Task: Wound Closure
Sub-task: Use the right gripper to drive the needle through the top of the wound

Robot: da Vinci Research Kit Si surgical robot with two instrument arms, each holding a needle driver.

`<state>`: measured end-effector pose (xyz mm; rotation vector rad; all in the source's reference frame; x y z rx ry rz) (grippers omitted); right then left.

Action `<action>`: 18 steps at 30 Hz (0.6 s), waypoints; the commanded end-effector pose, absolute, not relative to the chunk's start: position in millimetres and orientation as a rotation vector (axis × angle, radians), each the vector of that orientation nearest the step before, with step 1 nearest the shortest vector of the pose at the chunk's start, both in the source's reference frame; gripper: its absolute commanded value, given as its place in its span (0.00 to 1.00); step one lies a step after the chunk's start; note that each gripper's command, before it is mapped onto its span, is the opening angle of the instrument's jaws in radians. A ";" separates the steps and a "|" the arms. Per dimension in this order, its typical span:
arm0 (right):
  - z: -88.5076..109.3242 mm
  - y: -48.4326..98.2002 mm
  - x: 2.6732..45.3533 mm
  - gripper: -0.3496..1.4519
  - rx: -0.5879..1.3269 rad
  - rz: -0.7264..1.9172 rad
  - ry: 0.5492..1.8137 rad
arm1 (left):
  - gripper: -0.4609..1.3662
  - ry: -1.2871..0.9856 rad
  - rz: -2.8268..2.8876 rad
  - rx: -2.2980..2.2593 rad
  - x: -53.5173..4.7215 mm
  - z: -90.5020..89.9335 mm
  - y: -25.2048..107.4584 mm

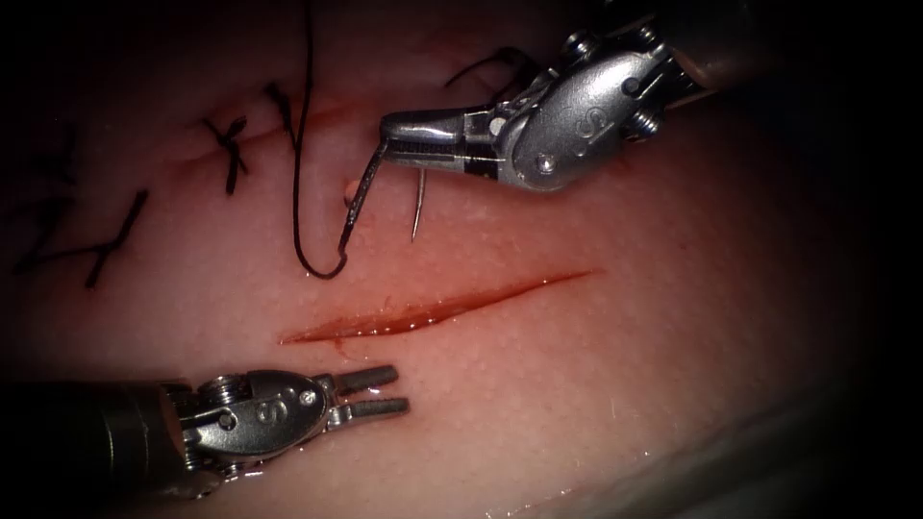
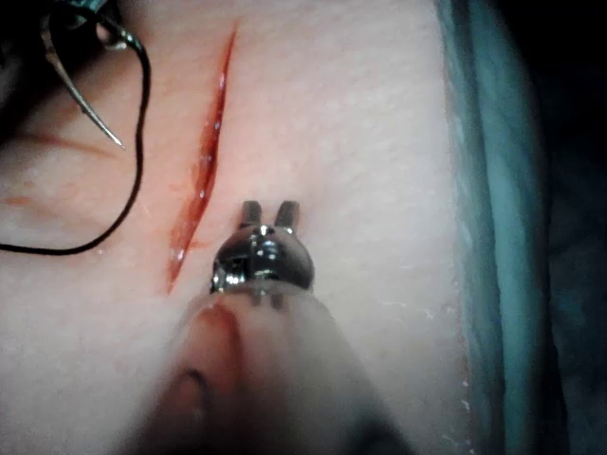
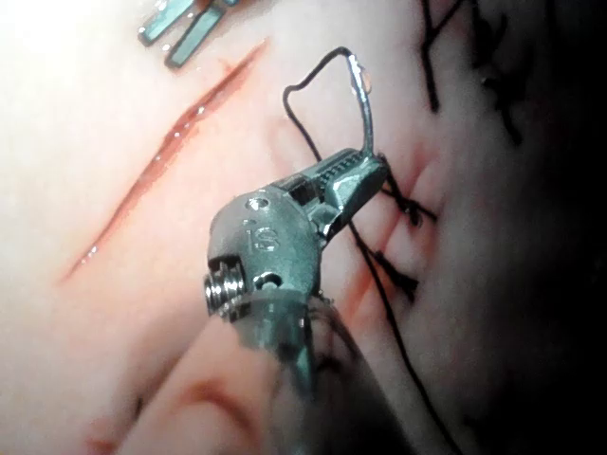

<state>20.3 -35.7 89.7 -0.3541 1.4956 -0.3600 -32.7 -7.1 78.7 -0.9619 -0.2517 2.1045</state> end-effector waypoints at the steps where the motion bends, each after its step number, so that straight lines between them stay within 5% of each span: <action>1: 89.7 -35.7 20.3 0.00 -0.357 -0.356 1.497 | 0.30 -0.249 2.110 -0.964 -32.7 78.7 -7.1; 18: 89.1 -35.6 20.4 0.00 -0.354 -0.351 1.496 | 0.31 -0.251 2.111 -0.966 -32.4 78.6 -7.3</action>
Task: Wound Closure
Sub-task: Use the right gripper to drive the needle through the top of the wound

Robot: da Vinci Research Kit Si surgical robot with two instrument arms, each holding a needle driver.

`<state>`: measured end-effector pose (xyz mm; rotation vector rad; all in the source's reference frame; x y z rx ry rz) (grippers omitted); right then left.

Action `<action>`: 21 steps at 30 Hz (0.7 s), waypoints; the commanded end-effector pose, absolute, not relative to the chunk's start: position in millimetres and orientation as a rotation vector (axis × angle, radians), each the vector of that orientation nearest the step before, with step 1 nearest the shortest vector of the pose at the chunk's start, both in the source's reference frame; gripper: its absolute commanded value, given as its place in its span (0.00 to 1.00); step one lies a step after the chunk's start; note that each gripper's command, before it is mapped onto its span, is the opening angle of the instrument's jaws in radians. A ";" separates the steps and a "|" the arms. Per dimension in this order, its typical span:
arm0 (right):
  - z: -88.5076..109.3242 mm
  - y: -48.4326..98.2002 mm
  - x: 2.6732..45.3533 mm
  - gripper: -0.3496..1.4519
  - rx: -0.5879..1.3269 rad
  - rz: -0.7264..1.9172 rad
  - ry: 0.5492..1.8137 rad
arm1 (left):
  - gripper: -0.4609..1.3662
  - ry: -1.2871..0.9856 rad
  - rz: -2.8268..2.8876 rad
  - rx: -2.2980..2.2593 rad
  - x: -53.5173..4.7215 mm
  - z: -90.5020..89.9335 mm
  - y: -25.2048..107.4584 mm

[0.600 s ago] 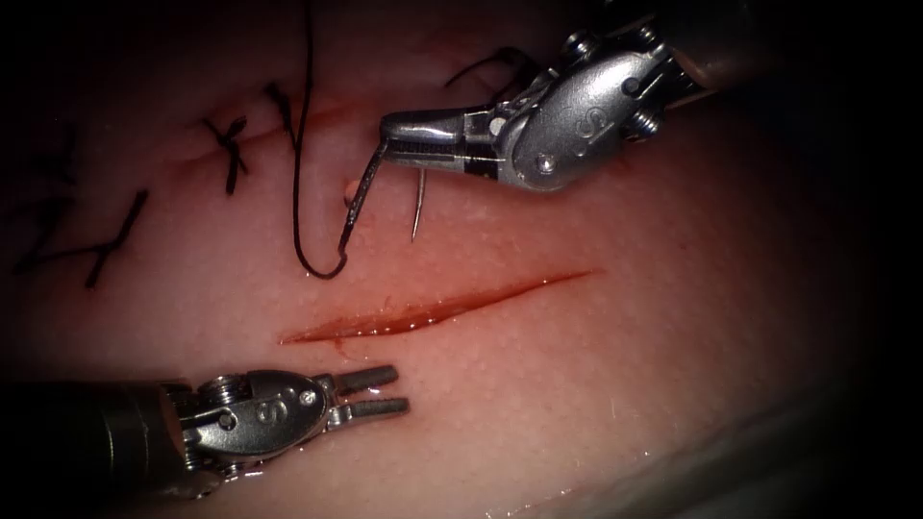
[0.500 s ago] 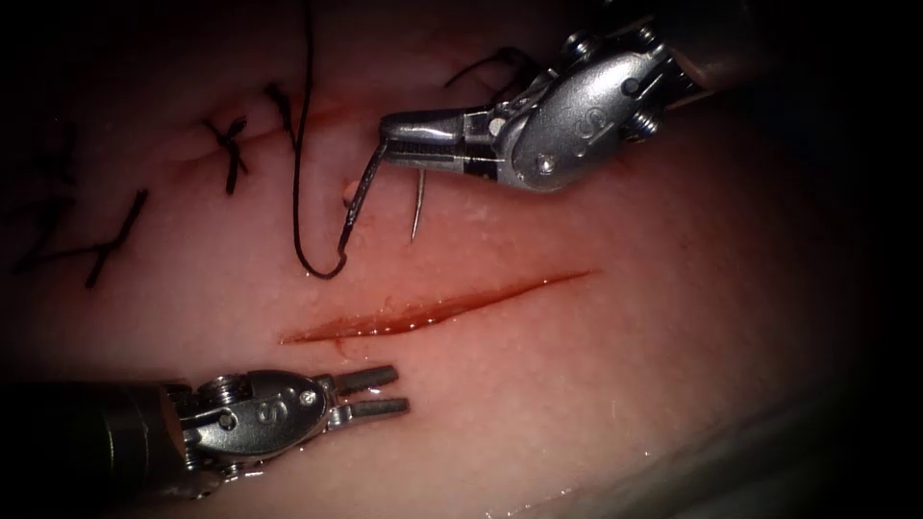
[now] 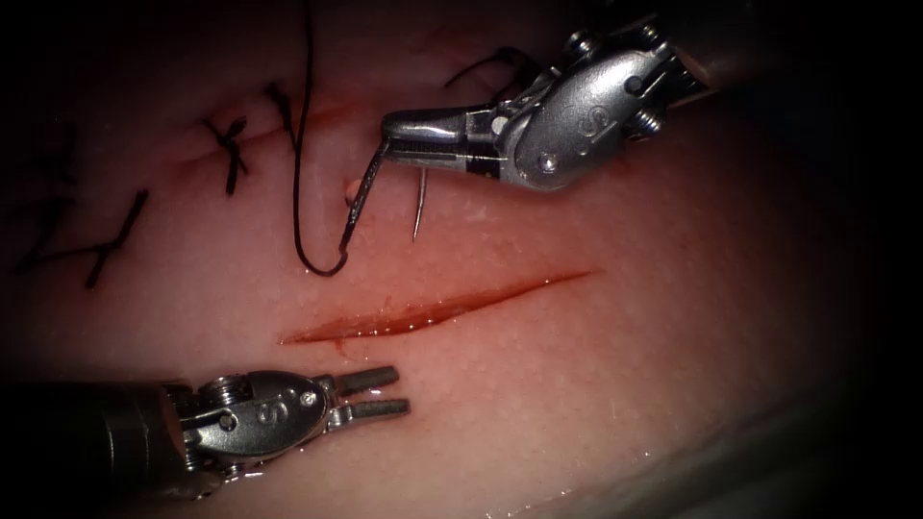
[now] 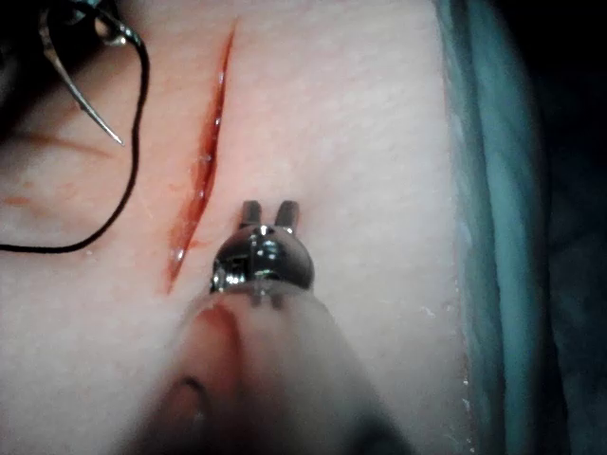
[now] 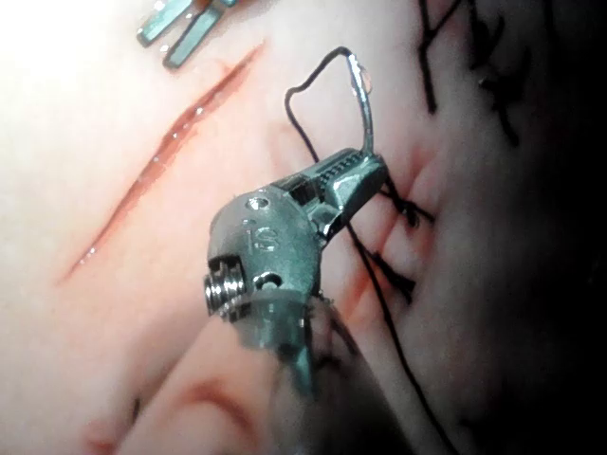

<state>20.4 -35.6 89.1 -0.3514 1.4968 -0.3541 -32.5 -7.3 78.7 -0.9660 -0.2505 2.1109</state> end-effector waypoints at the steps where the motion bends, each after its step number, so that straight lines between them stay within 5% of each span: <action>1: 88.9 -35.6 20.5 0.00 -0.354 -0.350 1.497 | 0.33 -0.252 2.112 -0.966 -32.3 78.6 -7.3; 9: 89.7 -36.2 20.7 0.00 -0.328 -0.365 1.478 | 0.31 -0.242 2.090 -0.972 -32.6 78.6 -6.9; 21: 87.5 -35.8 23.7 0.00 -0.332 -0.374 1.559 | 0.45 -0.261 2.121 -0.971 -31.0 76.6 -7.4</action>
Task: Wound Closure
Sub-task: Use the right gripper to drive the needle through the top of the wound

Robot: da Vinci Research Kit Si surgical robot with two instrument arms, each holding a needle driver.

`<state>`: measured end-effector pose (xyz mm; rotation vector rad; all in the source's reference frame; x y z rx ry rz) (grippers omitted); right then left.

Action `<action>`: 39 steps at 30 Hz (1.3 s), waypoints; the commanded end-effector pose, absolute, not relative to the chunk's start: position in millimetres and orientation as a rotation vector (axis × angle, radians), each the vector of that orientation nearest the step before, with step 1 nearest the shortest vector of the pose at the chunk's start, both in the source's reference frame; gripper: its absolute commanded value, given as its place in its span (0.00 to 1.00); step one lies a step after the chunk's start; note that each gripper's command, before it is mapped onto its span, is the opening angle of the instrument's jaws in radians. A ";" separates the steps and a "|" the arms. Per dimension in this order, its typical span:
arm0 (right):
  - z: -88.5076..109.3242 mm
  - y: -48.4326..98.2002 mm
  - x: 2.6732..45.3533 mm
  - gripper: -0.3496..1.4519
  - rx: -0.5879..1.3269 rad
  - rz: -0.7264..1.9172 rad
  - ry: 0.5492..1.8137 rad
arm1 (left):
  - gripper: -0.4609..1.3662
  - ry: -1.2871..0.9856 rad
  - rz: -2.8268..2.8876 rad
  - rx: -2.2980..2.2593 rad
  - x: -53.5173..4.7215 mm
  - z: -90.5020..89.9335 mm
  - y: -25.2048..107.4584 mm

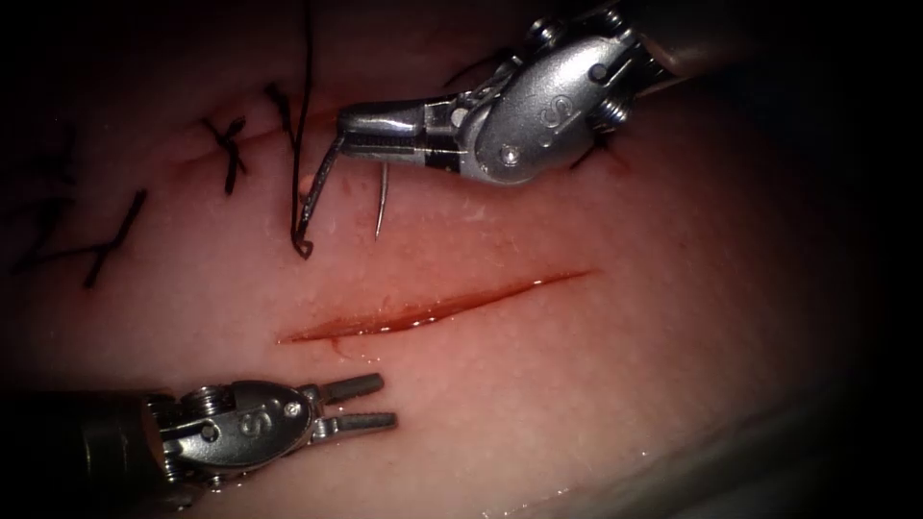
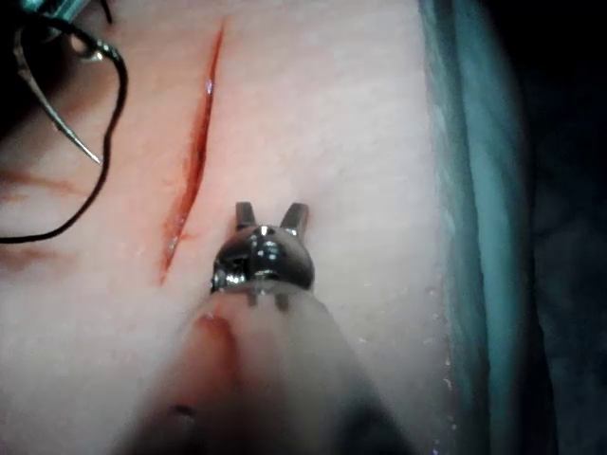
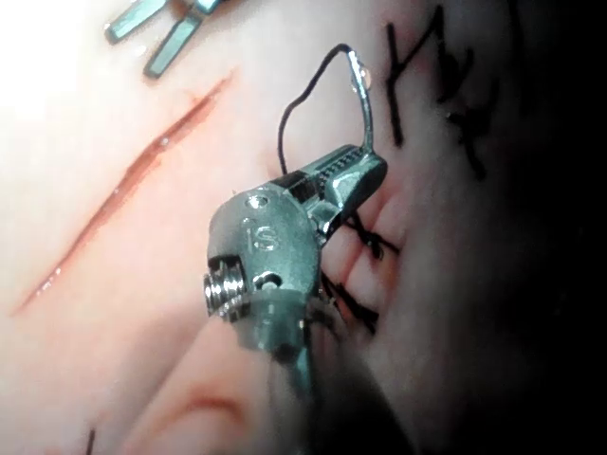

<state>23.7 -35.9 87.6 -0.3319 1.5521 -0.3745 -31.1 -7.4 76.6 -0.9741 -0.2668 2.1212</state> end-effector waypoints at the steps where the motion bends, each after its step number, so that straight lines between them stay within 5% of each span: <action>1: 87.5 -35.8 23.8 0.00 -0.331 -0.376 1.561 | 0.45 -0.263 2.121 -0.971 -30.9 76.6 -7.3; 22: 87.8 -35.8 24.3 0.00 -0.276 -0.386 1.618 | 0.47 -0.242 2.116 -0.973 -28.9 78.1 -6.4; 35: 87.9 -36.1 24.5 0.00 -0.257 -0.405 1.639 | 0.18 -0.237 2.121 -0.956 -28.4 80.6 -7.6; 39: 88.4 -36.6 25.2 0.00 -0.252 -0.419 1.643 | 0.31 -0.283 2.140 -0.932 -28.8 81.6 -8.7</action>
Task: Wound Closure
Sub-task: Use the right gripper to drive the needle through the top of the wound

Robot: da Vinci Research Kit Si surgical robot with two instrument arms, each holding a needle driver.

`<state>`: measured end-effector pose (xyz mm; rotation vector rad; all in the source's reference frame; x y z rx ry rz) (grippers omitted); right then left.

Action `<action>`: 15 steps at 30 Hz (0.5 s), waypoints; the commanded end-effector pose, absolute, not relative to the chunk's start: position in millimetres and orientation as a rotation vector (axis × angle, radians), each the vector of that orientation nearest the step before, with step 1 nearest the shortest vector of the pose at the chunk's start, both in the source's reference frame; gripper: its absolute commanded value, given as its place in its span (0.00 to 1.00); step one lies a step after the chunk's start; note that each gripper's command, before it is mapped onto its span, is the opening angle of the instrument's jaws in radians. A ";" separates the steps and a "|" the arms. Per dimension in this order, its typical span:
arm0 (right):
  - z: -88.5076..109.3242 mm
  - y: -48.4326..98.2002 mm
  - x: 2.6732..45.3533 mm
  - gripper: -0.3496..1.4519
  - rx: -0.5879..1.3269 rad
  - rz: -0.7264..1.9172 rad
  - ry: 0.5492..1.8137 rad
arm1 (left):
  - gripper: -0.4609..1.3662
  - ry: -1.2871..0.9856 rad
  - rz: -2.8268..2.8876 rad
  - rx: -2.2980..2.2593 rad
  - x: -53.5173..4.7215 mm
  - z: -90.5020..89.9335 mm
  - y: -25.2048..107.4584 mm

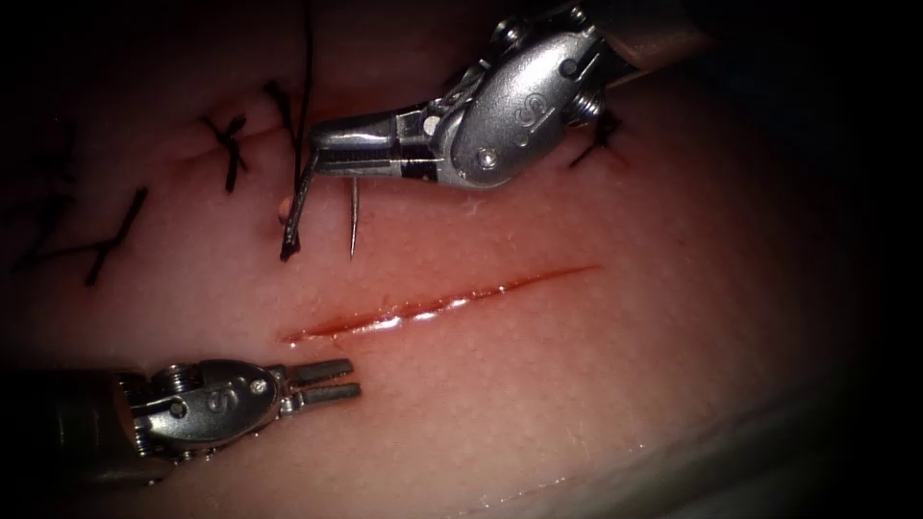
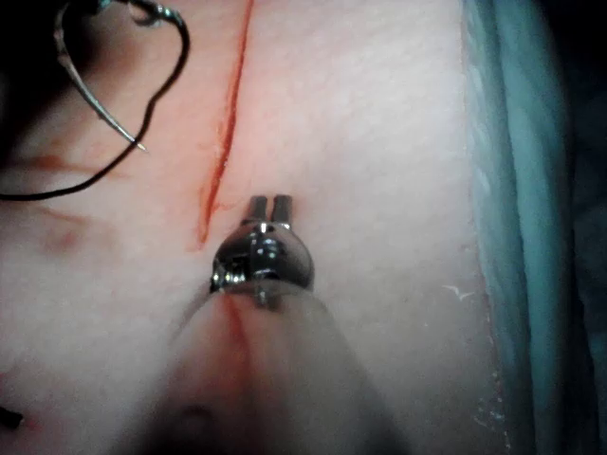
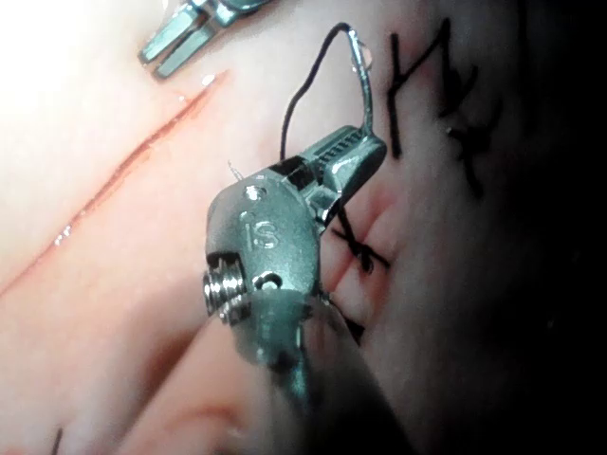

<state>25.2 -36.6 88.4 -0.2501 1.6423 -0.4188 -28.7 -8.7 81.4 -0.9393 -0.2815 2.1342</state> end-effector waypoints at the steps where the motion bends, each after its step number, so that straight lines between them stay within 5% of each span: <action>1: 88.5 -36.7 25.4 0.00 -0.249 -0.425 1.645 | 0.30 -0.288 2.140 -0.928 -28.9 81.9 -9.0; 5: 88.9 -36.8 25.8 0.00 -0.244 -0.439 1.654 | 0.26 -0.297 2.140 -0.910 -28.8 82.8 -9.5; 9: 89.3 -36.8 25.9 0.00 -0.245 -0.442 1.654 | 0.40 -0.318 2.165 -0.869 -28.5 83.4 -9.9; 15: 89.9 -36.8 25.8 0.00 -0.245 -0.447 1.651 | 0.36 -0.312 2.184 -0.806 -28.4 84.1 -10.5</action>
